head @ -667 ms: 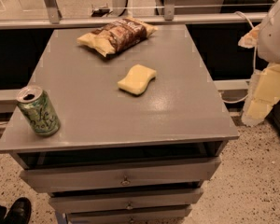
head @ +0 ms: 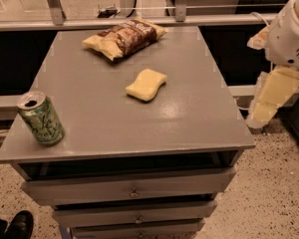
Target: Pick sponge
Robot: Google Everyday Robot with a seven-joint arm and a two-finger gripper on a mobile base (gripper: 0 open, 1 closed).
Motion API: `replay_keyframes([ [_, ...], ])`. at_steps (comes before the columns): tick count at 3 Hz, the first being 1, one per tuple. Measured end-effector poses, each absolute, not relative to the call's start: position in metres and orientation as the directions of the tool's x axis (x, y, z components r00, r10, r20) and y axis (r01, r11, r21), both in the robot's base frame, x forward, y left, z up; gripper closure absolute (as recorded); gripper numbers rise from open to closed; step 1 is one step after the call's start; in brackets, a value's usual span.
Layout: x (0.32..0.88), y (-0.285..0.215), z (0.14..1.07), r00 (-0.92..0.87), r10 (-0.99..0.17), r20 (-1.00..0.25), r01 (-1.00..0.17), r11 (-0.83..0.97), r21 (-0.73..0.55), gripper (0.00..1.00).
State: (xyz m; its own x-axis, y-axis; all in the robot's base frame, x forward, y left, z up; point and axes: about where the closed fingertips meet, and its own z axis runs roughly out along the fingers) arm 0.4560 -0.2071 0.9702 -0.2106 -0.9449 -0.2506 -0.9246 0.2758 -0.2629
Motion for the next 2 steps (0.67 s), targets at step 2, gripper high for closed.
replay_keyframes([
  [2,0.555,-0.138,0.924,-0.141,-0.845,-0.515,-0.934,0.286,-0.214,0.0],
])
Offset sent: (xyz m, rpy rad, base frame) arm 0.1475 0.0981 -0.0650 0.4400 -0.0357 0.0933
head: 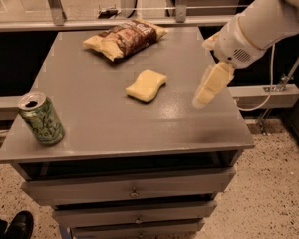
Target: Pick sponge
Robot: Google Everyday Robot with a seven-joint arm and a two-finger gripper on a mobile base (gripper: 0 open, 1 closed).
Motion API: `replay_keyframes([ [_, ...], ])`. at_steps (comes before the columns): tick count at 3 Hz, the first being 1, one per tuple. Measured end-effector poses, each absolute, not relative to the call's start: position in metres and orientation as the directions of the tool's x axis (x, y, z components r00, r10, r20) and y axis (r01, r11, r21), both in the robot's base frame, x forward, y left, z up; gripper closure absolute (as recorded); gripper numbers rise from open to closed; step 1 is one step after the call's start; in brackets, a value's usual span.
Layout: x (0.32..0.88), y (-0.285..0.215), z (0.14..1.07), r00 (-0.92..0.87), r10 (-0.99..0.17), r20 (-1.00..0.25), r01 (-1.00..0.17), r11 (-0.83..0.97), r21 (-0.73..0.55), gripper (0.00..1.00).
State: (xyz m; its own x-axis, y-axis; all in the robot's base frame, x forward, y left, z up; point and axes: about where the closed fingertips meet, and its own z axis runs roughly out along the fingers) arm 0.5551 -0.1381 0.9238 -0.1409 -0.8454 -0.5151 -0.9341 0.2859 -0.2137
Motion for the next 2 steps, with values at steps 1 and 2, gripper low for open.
replay_keyframes([
  [1,0.583,-0.107,0.904,-0.125,-0.781,-0.612,-0.945,0.281,-0.166,0.0],
  [2,0.613,-0.076,0.889,-0.117,-0.708,-0.696,-0.952,0.281,-0.125,0.0],
])
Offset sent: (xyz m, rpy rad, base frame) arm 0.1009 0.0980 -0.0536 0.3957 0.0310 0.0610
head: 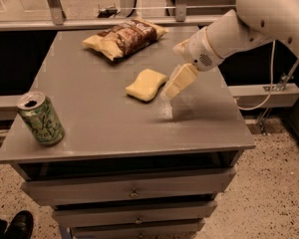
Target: Pick sponge
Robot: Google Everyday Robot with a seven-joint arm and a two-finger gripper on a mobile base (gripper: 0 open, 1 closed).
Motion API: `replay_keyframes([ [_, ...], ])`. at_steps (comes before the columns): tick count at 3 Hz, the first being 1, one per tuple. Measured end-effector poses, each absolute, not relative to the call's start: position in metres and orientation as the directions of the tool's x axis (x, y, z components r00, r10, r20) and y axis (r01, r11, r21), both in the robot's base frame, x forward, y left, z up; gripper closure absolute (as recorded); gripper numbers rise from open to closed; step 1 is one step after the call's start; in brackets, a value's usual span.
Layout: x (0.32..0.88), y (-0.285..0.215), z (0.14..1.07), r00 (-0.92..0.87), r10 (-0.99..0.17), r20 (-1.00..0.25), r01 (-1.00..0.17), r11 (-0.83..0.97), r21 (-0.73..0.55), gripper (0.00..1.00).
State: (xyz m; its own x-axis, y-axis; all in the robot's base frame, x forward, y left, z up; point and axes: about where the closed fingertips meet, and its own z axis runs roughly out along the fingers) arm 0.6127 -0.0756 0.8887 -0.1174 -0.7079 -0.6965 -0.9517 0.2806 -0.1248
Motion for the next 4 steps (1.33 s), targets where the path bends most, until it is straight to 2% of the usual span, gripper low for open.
replay_keyframes([
  [2,0.656,-0.03,0.847,-0.161,-0.621,-0.767,-0.952,0.303,-0.045,0.0],
  [4,0.656,-0.02,0.84,-0.207,-0.603,-0.771,-0.95,0.314,0.009,0.48],
])
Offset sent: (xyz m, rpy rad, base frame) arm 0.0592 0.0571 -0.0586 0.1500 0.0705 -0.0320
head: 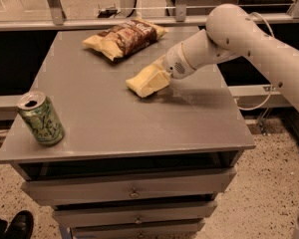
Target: Pick sponge
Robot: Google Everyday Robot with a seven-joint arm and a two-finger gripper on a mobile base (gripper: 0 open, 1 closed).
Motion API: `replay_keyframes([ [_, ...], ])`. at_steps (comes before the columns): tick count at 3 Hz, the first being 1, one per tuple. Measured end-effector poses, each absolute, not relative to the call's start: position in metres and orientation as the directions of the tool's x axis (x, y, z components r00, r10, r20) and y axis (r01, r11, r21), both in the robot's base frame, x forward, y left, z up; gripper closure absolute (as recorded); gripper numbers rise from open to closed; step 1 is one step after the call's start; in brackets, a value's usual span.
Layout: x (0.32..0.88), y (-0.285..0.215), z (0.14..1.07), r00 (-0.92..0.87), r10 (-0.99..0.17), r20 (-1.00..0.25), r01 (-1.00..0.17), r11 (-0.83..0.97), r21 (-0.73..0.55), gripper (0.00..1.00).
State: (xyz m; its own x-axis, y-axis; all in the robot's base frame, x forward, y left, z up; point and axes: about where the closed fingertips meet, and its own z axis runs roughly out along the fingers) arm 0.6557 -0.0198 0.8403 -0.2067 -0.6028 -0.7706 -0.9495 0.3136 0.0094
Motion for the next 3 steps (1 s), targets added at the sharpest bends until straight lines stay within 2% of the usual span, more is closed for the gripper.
replay_keyframes([
  [2,0.634,-0.045,0.914,-0.119,-0.567,-0.815,-0.945,0.317,-0.082,0.95],
  [3,0.633,-0.047,0.915,-0.119,-0.565,-0.817,-0.944,0.318,-0.083,1.0],
])
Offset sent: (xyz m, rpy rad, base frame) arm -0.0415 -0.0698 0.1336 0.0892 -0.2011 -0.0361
